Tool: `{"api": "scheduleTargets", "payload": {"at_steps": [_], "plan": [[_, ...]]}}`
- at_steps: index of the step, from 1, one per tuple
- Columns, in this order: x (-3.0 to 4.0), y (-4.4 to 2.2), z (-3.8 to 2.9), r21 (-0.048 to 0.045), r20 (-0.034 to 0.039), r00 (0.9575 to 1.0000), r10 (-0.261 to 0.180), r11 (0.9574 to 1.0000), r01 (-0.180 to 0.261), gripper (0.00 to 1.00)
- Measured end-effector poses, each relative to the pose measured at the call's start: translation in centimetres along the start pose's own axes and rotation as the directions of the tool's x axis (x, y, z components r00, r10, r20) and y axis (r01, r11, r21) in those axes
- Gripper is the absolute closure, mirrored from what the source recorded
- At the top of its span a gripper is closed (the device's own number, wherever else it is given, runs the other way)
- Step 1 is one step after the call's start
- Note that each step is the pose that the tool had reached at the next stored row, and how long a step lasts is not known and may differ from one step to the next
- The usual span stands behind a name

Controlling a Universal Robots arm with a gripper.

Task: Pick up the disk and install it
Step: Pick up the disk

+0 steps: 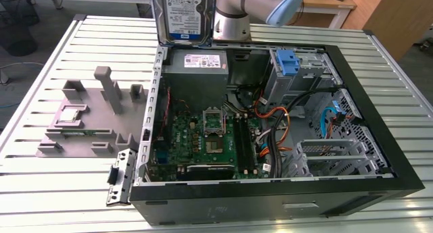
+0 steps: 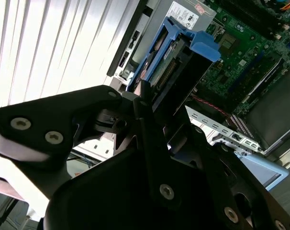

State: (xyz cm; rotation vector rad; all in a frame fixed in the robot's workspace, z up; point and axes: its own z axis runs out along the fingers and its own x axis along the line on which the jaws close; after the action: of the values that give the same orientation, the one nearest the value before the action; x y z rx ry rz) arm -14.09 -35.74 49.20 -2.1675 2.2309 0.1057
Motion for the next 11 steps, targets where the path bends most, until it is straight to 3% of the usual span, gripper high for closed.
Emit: {"api": "scheduleTargets", "payload": {"at_steps": [11], "plan": [[-0.01, -0.32, -0.01, -0.0001, -0.0002, 1.0000, 0.000, 1.0000, 0.000, 0.65]]}}
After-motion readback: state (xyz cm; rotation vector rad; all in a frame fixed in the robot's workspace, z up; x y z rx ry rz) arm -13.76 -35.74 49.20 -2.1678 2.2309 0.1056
